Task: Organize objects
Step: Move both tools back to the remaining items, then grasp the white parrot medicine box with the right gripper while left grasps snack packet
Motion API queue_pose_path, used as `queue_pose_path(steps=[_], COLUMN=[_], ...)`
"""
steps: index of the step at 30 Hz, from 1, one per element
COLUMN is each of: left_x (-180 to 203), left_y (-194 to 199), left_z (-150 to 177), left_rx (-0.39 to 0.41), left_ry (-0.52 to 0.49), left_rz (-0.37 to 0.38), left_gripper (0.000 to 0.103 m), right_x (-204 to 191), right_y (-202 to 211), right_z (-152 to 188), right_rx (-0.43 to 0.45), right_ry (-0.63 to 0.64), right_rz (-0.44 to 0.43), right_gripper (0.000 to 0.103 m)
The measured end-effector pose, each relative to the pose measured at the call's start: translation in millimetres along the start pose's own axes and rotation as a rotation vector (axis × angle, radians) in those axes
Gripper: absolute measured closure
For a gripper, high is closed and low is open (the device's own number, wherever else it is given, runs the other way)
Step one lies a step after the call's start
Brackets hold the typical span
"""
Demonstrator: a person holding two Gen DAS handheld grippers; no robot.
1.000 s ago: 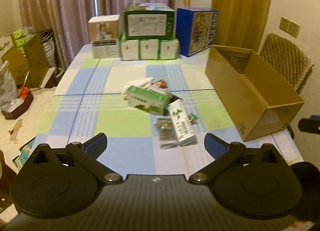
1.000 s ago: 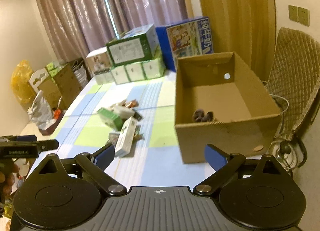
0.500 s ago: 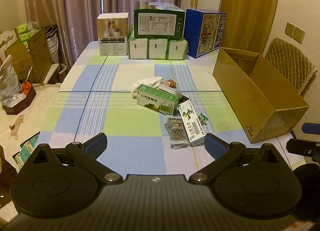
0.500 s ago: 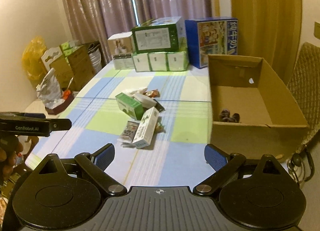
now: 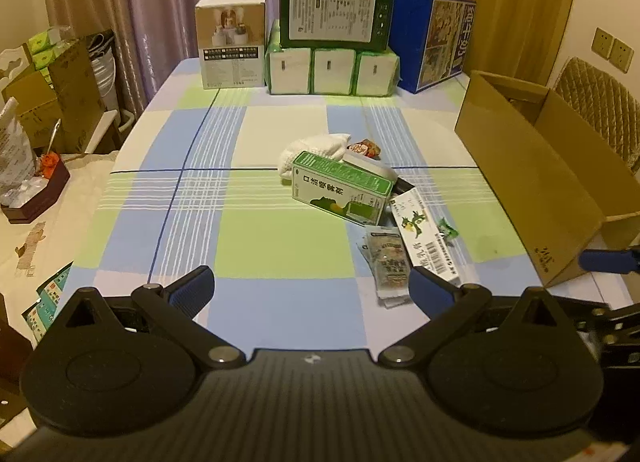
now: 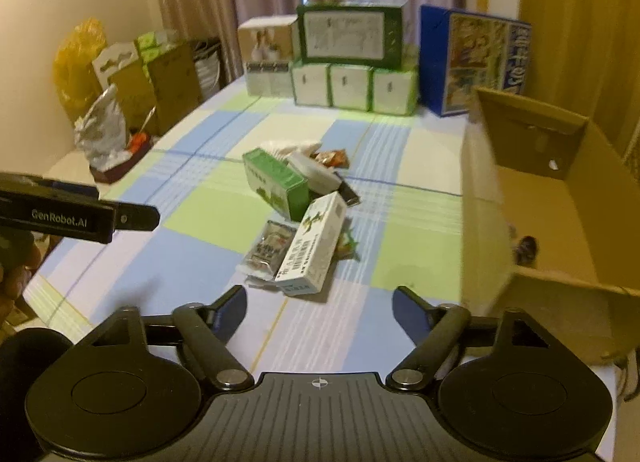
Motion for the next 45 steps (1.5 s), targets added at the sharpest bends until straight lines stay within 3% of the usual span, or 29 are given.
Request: queue_pose_path(steps=[18,22,30,36,42,44,45], left_x=[-13,-8,24,52,71,73,73], left_y=[-67,-73,-86,-106,-133,-139,-139], left_z=[-24,-26,-25,-29,-32,-31,-30], left_rx=[-0.078,-0.086,-0.114,-0.122,-0.141,-0.151,-0.153], left_ry=[-0.018,-0.030,-0.085,-0.126,-0.174,-0.196,-0.203], left_rz=[0.013,0.025,0.084,0.113,0.101,0.087,0.091], left_gripper=[0.001,0.001,0.003,0.017,0.042,0.062,0.066], right_x=[-6,6,35,33,39,40,40], right_y=[-130,-131,-103,-91,-94,-94,-95], right_z=[-39,-41,-18,4,11,9,8], right_rx=[-0.156,-0.146,-0.148,-0.153,-0.138,-0.133,-0.132], right_ry=[0.097,0.064,-0.026,-0.010,-0.044,-0.040,-0.039], right_rz=[0.031,0.053,0.061,0.061,0.037,0.041,0.042], right_gripper=[0.054,0.061,0.062,0.062,0.062,0.062,0.062])
Point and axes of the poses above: each gripper's, at about its wrist camera, not at the fingertips, and y roughly against the way its jaws point, x to its right, z to its underside, the point moved 7 cm from there along -y, roughly the way its jaws point, and after that the axes turned 14 degrees about -x, right-handed, at the moved point
